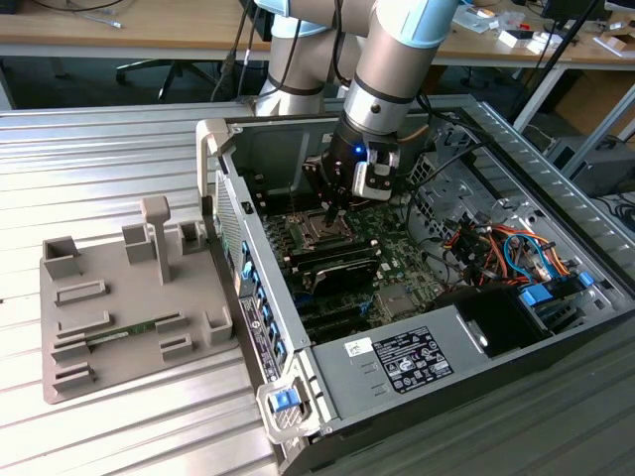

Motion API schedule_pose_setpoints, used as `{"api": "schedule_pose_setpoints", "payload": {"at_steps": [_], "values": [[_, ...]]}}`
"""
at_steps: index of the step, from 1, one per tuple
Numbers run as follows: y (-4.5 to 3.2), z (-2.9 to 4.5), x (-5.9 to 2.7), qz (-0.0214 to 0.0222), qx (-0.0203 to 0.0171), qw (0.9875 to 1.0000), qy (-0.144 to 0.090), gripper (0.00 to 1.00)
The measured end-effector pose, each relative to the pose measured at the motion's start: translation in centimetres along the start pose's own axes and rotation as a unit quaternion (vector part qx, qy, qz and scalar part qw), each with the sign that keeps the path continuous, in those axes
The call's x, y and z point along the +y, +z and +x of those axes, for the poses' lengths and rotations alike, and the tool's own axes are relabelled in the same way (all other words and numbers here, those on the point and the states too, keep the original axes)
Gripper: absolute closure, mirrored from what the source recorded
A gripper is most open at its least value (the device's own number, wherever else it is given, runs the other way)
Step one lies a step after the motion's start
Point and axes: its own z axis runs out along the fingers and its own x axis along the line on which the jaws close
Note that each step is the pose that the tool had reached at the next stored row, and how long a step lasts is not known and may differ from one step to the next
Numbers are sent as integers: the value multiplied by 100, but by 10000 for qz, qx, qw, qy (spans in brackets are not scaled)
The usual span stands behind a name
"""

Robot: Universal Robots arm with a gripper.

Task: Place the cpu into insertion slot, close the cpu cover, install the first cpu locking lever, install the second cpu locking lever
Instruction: 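Install the first cpu locking lever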

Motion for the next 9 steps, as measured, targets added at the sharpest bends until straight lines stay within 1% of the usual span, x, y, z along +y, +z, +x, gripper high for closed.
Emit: {"api": "schedule_pose_setpoints", "payload": {"at_steps": [9], "values": [[0,0,0,4,-6,10000,-79,90]]}}
